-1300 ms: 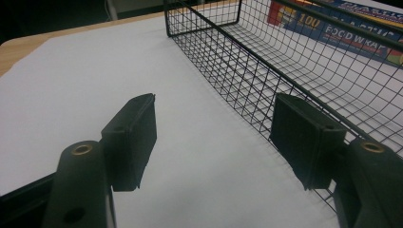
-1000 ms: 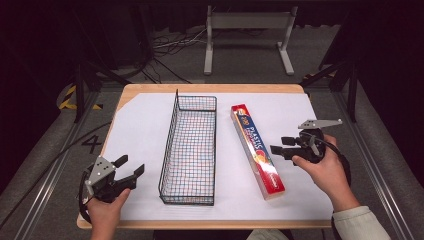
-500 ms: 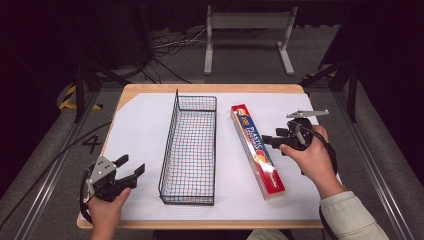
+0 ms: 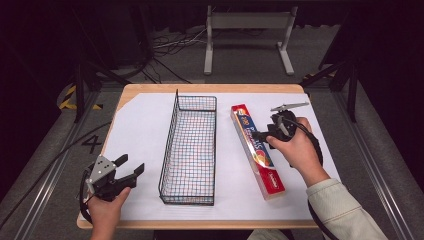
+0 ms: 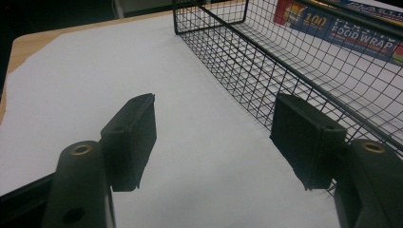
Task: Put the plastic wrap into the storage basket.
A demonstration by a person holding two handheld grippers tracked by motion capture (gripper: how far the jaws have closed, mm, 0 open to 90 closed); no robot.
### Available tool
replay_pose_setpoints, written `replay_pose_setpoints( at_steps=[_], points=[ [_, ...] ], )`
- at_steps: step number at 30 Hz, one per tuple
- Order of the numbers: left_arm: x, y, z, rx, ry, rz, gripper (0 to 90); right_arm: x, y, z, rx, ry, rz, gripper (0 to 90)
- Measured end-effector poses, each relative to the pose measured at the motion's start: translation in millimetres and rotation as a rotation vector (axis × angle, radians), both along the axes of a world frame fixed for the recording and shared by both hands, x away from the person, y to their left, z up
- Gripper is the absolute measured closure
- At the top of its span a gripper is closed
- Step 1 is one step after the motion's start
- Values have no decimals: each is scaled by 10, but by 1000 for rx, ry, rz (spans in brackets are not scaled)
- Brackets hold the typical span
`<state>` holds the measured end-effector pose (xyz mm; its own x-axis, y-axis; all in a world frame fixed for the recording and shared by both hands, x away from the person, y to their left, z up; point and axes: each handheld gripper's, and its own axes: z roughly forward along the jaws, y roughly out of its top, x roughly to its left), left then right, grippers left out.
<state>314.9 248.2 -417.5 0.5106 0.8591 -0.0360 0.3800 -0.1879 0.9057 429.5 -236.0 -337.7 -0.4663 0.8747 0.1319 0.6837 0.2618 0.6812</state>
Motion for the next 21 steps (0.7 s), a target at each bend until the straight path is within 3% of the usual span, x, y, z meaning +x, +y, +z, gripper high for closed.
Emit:
replay_pose_setpoints(
  at_steps=[5, 12, 21],
  points=[
    [5, -9, -5, 1, 1, -2, 325, 66, 69, -54, -29, 35, -19, 258],
    [-10, -8, 6, -3, -3, 0, 324, 121, 162, -207, -108, 89, -55, 231],
    [13, -8, -9, -13, 4, -1, 323, 150, 238, -382, -157, 196, -114, 221]
  ],
)
